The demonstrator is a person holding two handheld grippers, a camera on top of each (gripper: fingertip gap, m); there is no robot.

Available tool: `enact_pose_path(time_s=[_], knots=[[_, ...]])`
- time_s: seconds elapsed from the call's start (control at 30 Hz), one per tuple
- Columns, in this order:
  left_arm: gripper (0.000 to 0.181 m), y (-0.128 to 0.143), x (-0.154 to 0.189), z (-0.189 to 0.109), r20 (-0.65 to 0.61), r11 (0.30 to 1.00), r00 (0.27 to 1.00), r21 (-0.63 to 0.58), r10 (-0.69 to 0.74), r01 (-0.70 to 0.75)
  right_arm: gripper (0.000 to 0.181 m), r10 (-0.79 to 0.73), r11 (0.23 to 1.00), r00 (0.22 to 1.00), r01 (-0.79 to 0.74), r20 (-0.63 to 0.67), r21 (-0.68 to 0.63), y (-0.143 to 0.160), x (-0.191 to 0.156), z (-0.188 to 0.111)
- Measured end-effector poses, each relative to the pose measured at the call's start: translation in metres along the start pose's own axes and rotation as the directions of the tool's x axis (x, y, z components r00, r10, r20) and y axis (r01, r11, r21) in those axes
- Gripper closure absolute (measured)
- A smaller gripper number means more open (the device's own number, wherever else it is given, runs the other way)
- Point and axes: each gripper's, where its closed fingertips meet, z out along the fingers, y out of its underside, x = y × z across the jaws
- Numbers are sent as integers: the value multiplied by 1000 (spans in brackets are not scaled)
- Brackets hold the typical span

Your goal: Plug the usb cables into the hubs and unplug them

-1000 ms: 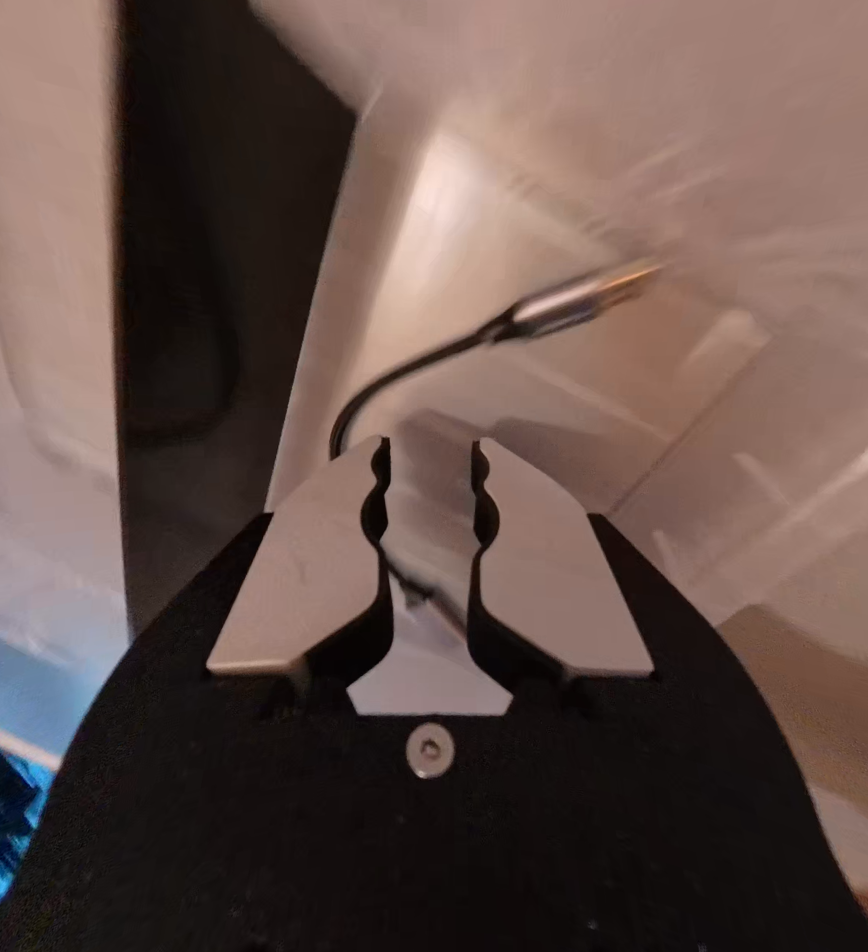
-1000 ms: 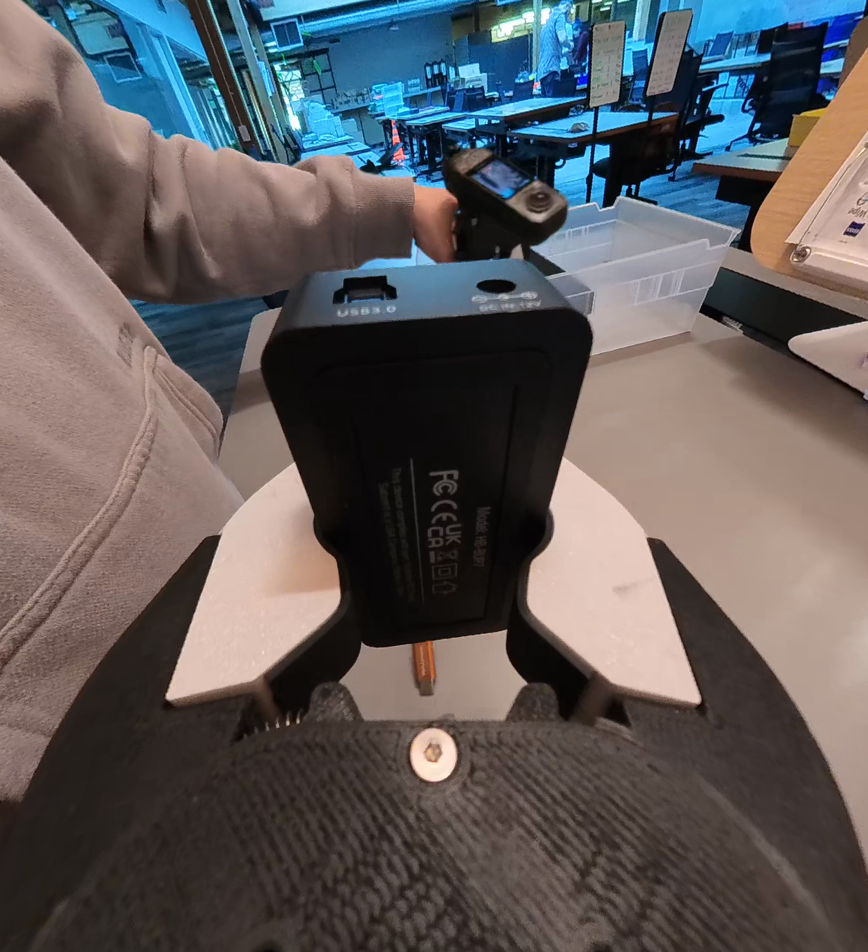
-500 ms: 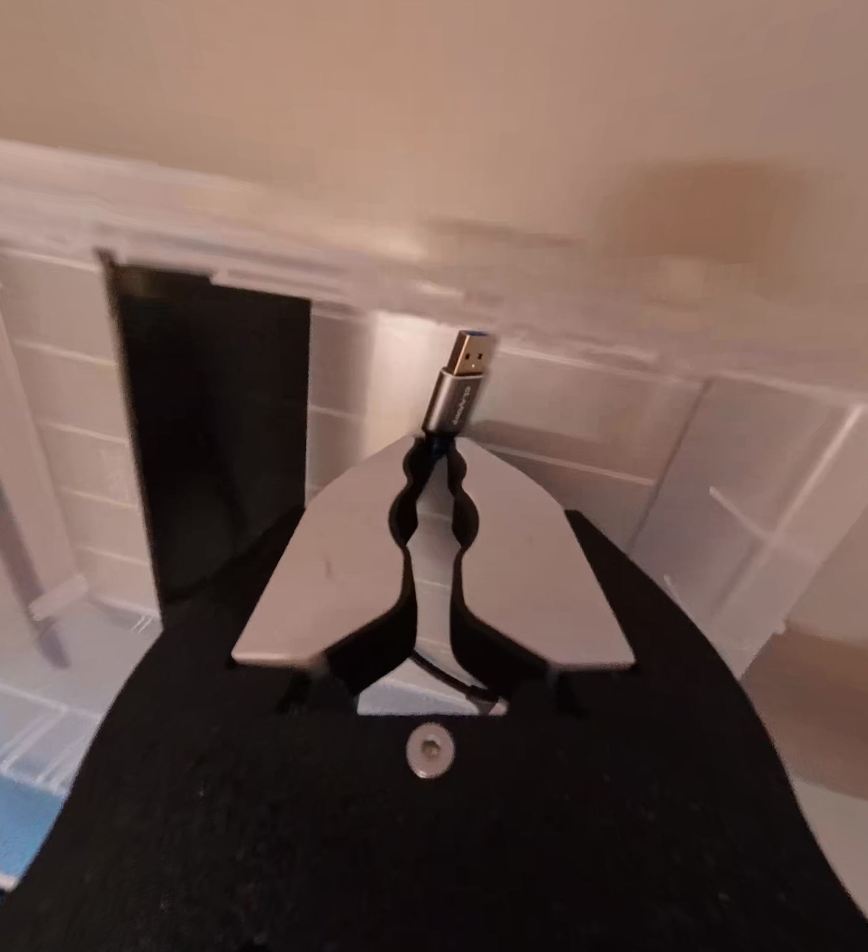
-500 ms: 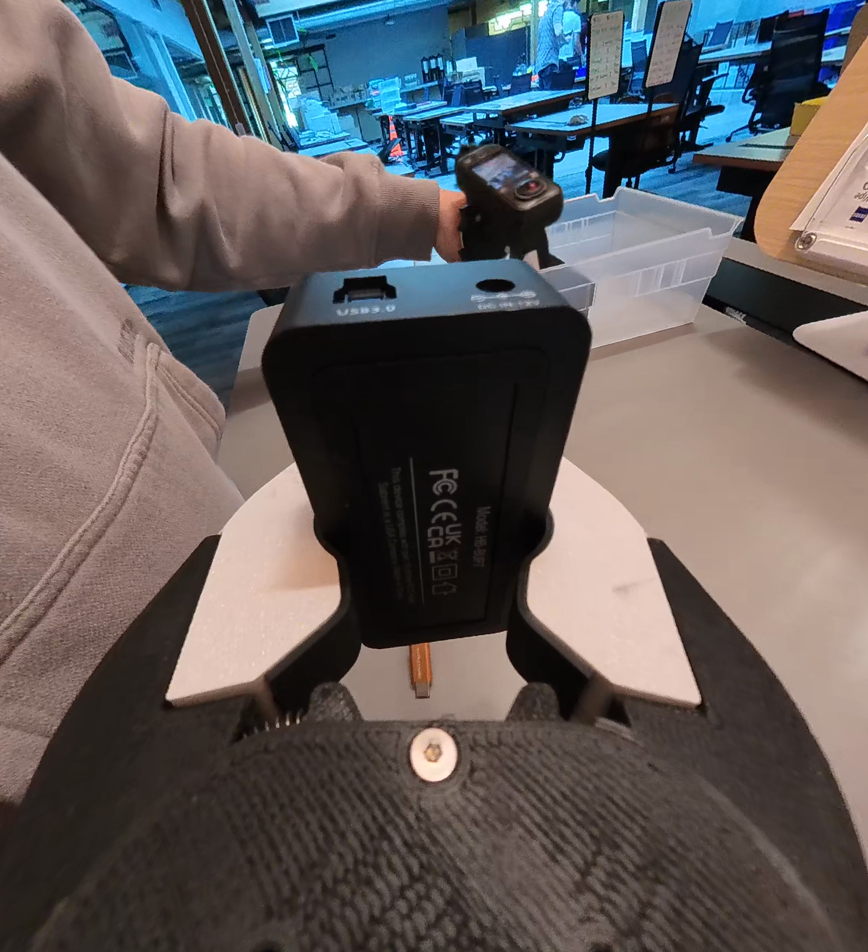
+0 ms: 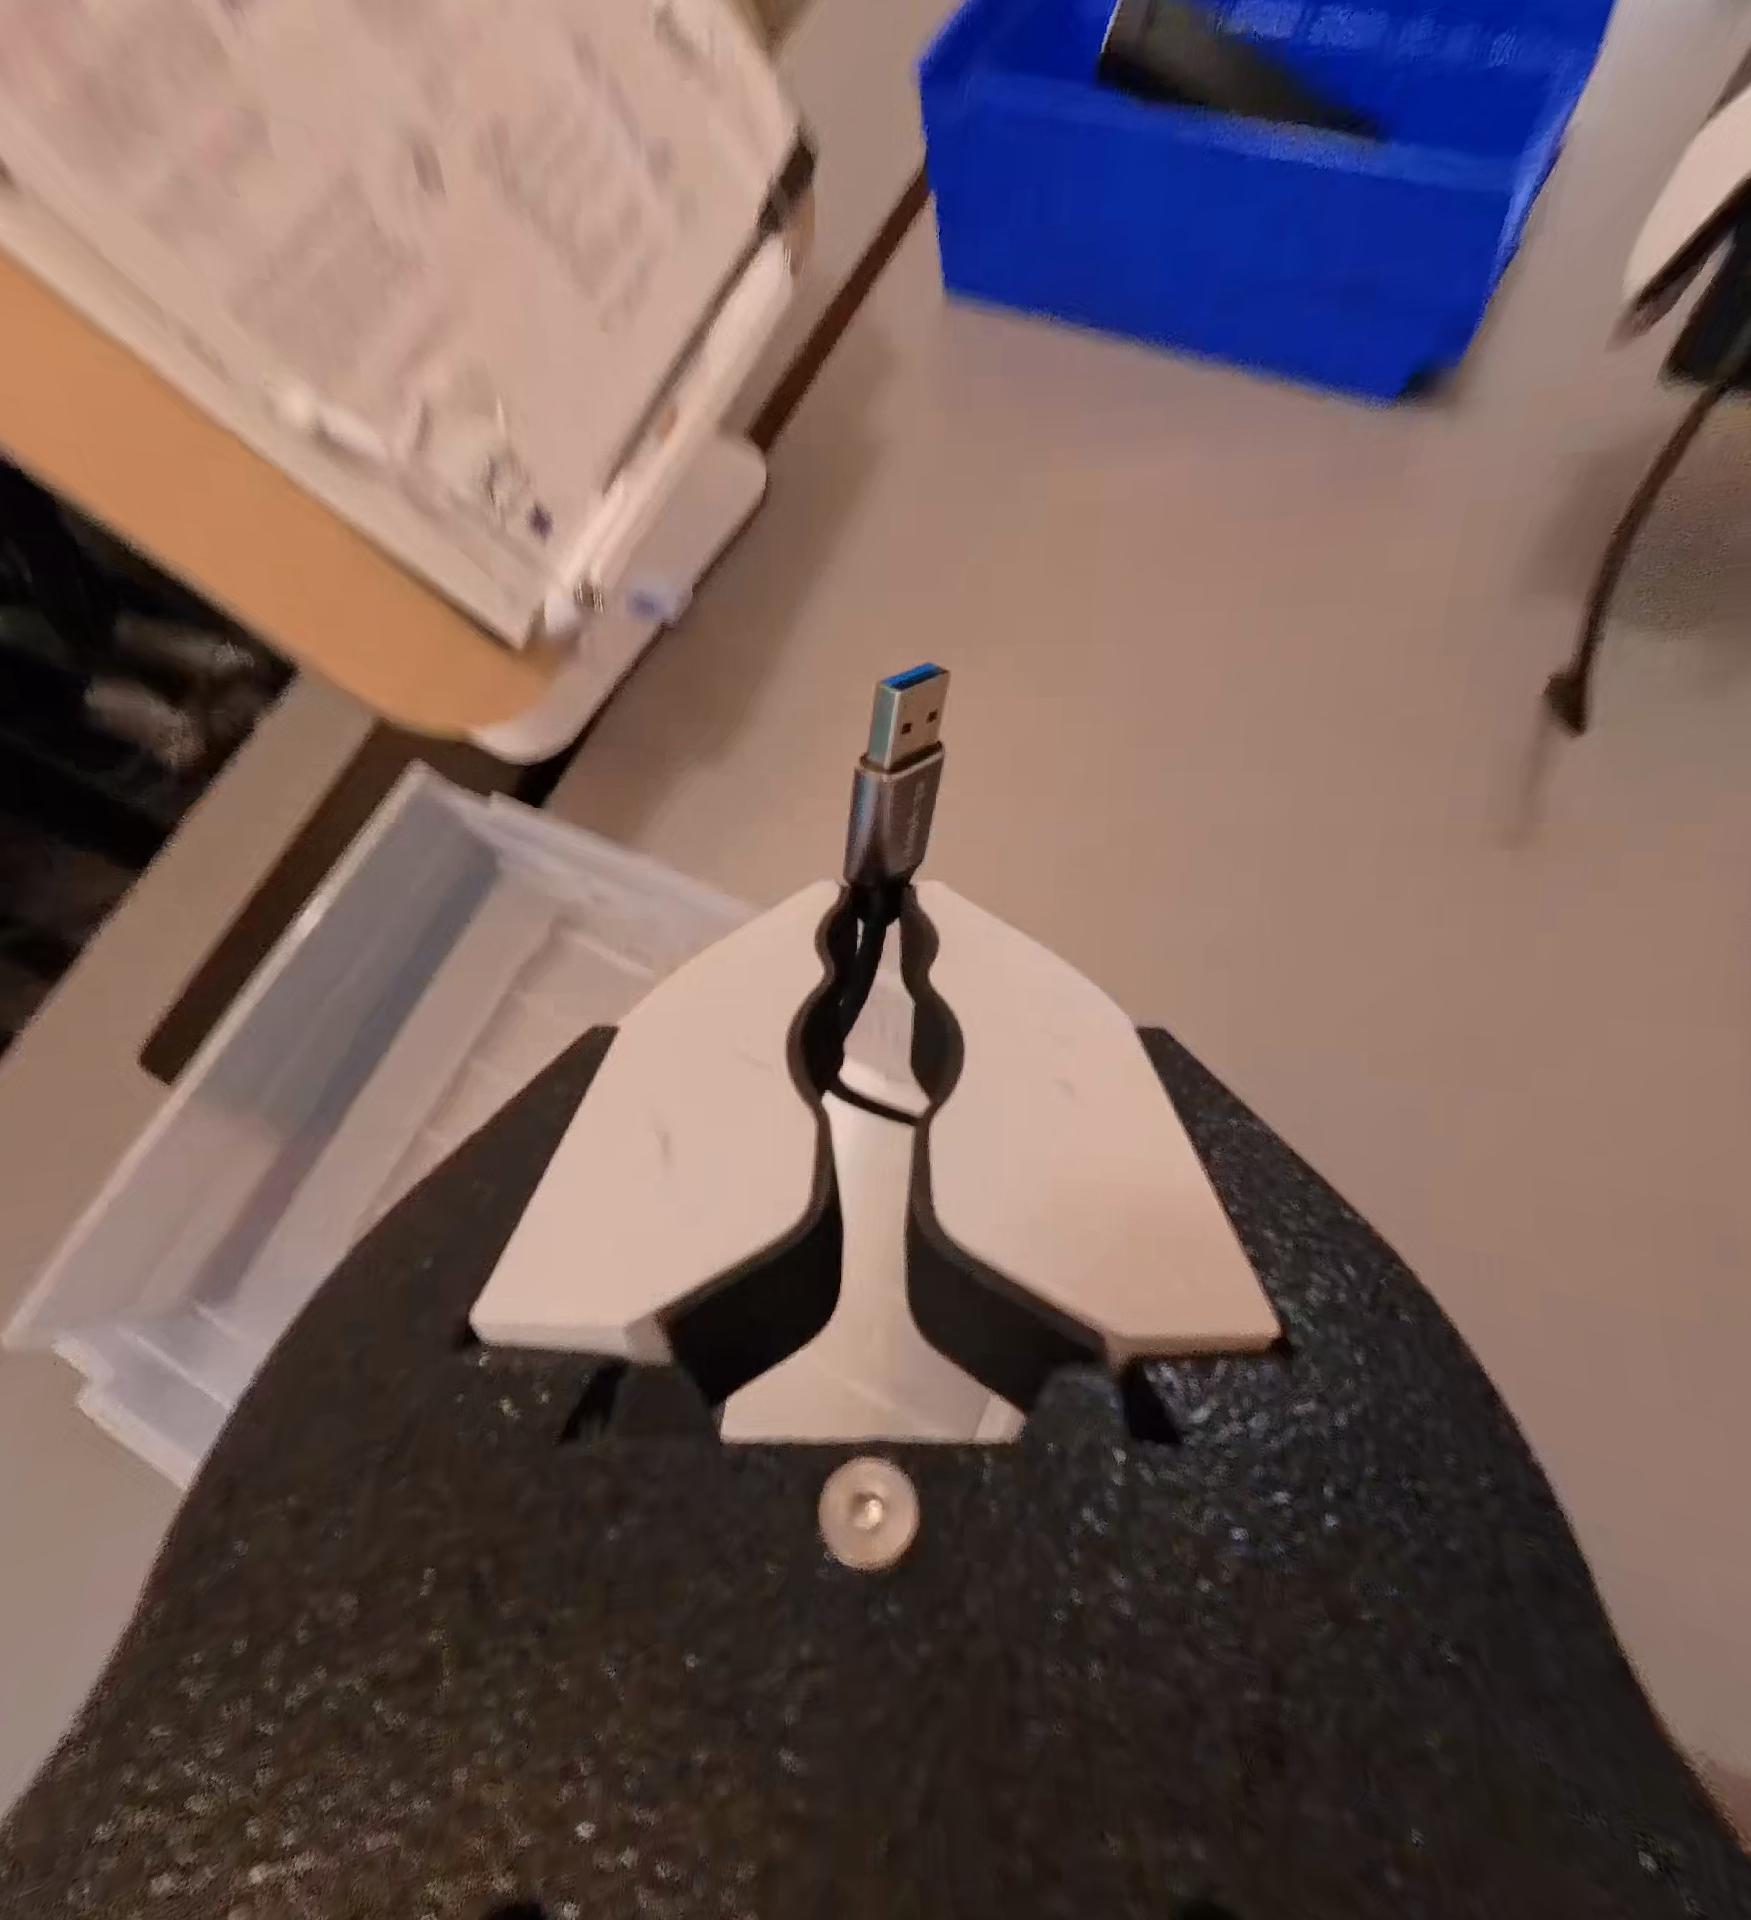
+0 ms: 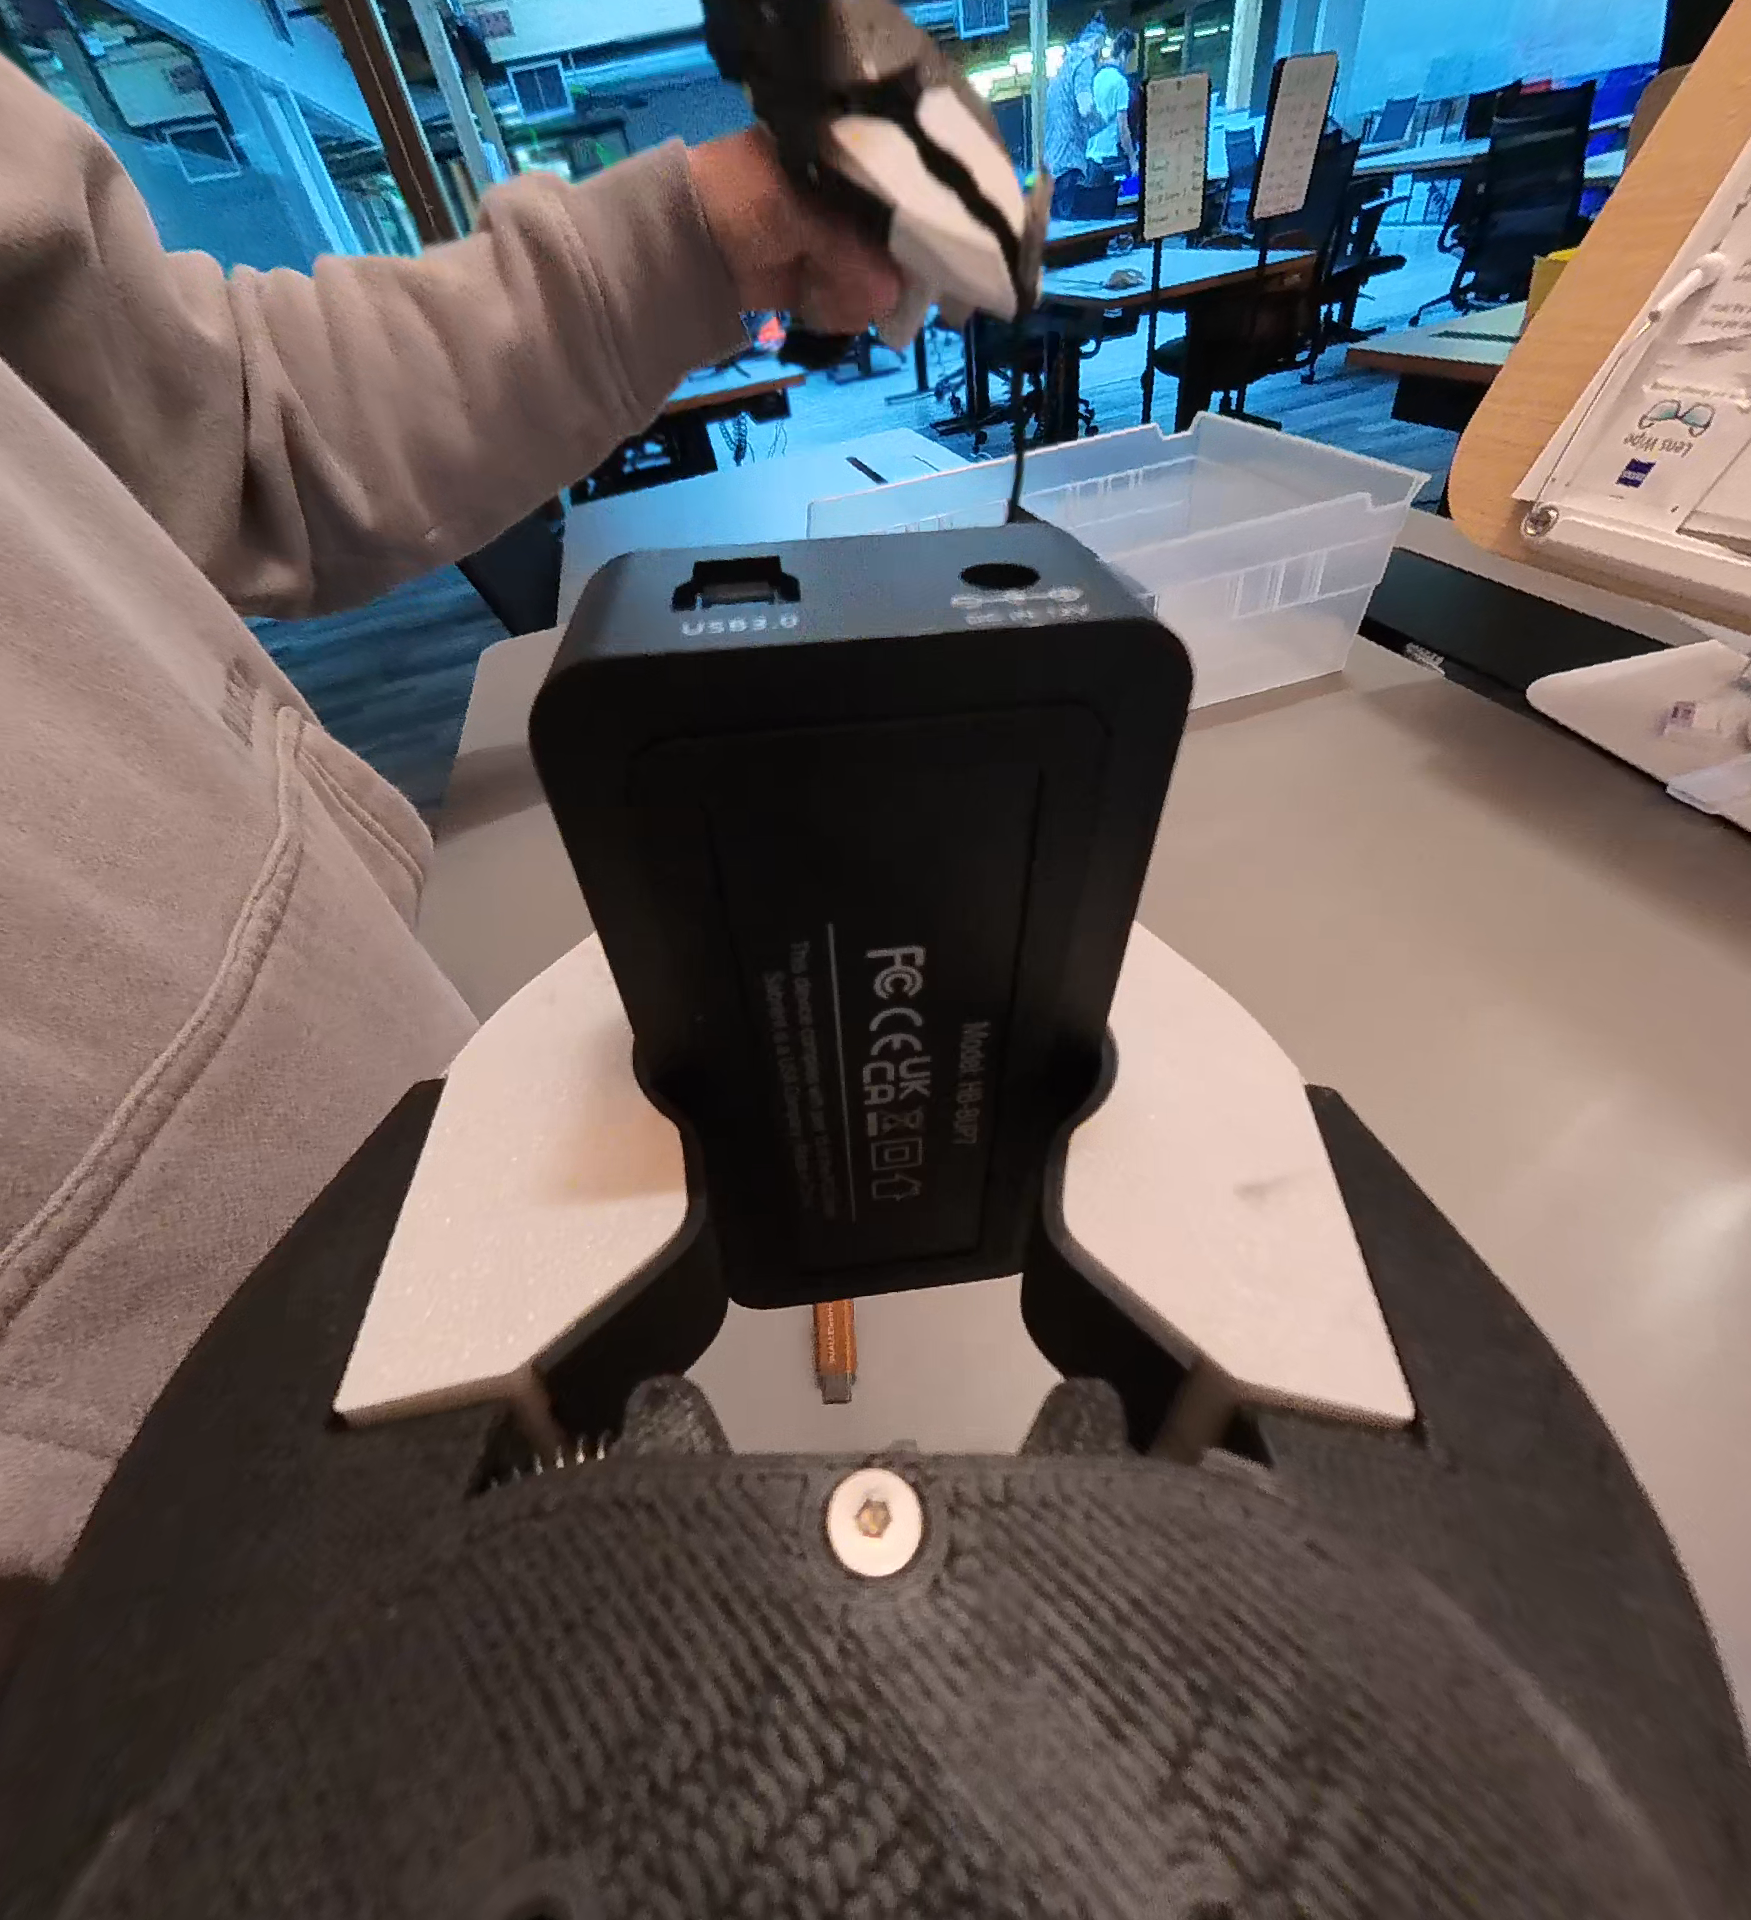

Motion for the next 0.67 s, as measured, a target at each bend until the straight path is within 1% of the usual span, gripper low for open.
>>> enact_pose_path(time_s=[0.07, 0.2, 0.3, 0.37, 0.4, 0.47, 0.57, 0.67], knots=[[174, -29, 13, -11, -21, 995, 999, 89, 42, -40, 109, -3, 1000, 1000, 3, 2, 1, -1, 0, 0], [174, -70, 41, -21, -55, 979, 991, 166, 126, -115, 110, -7, 1000, 1000, 7, 5, 1, -2, -2, -1], [174, -88, 60, -21, -100, 976, 984, 177, 149, -129, 109, -11, 1000, 1000, 11, 1, 4, -3, -2, -3], [174, -92, 73, -15, -149, 979, 977, 157, 152, -128, 109, -12, 1000, 1000, 12, -5, 9, -3, -2, -6], [174, -88, 79, -8, -180, 984, 973, 125, 145, -124, 109, -11, 1000, 1000, 11, -7, 12, -4, -2, -7], [174, -69, 94, 14, -270, 995, 958, 26, 97, -94, 108, -8, 1000, 1000, 8, -10, 24, -5, -2, -9], [174, -29, 123, 53, -406, 982, 911, -187, -65, -13, 108, -5, 999, 1000, 5, -15, 32, -5, -2, -12], [174, 12, 139, 97, -397, 935, 901, -354, -172, 23, 108, 11, 999, 1000, -11, 3, 53, -5, -3, -15]])
